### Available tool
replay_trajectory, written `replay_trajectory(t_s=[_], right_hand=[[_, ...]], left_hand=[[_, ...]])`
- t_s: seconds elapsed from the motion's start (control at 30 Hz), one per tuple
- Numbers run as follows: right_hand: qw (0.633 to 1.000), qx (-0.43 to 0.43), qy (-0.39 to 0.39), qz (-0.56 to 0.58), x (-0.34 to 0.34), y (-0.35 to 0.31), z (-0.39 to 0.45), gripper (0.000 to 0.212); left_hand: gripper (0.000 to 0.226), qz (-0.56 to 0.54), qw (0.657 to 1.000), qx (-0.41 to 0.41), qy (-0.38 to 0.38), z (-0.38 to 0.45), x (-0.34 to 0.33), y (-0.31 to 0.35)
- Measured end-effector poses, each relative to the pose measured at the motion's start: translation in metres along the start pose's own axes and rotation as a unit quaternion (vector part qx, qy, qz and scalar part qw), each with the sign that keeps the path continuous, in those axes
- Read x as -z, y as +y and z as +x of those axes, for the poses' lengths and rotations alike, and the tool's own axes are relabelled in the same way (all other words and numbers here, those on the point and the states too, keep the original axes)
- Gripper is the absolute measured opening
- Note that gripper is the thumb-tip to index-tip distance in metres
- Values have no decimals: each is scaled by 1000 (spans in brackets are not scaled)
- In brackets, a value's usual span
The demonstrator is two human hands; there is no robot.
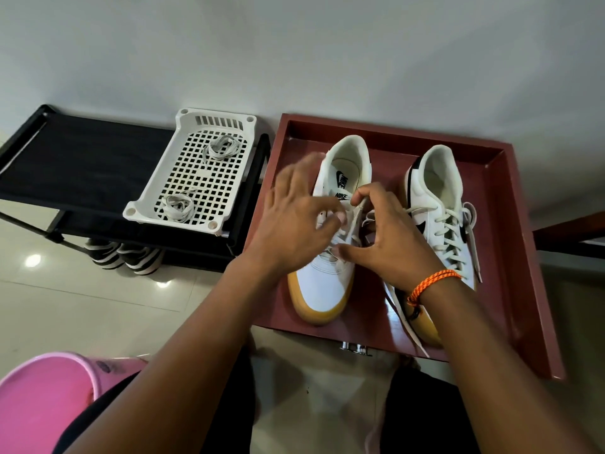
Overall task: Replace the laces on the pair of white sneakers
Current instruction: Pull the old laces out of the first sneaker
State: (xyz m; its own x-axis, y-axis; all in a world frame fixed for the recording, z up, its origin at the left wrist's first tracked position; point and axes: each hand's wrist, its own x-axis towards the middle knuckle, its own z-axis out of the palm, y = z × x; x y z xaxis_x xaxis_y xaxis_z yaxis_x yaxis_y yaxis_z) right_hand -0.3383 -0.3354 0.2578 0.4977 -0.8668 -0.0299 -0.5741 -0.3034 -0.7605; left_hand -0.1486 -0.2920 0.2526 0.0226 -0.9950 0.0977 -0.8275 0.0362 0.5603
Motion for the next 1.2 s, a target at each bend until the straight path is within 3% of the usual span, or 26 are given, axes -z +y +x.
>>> replay_trajectory(t_s=[0.1, 0.2, 0.37, 0.5, 0.7, 0.97, 1.03, 1.2], right_hand=[[1000, 6, 2, 5, 0, -1, 0, 66], [1000, 11, -1, -9, 0, -1, 0, 66], [999, 19, -11, -33, 1, -3, 2, 62], [997, 26, -23, -68, 3, -3, 0, 57], [996, 40, -13, -76, 4, -3, 2, 54], [996, 33, 5, -77, 5, 0, 3, 55], [997, 35, 5, -71, 4, 0, 3, 55], [997, 41, 5, -59, 2, 2, 4, 53]], left_hand=[[14, 1, 999, 6, -54, -4, -8, 6], [15, -11, 1000, 12, -26, -2, -7, 6], [10, -61, 993, 96, 31, 7, 7, -1], [15, -39, 997, 27, 60, 4, 2, -1], [6, 6, 1000, -4, -14, -3, -9, 0], [16, -59, 987, 77, 130, 10, 17, -15], [23, -38, 991, 61, 114, 7, 17, -10], [12, 41, 999, 12, -24, -3, -5, 8]])
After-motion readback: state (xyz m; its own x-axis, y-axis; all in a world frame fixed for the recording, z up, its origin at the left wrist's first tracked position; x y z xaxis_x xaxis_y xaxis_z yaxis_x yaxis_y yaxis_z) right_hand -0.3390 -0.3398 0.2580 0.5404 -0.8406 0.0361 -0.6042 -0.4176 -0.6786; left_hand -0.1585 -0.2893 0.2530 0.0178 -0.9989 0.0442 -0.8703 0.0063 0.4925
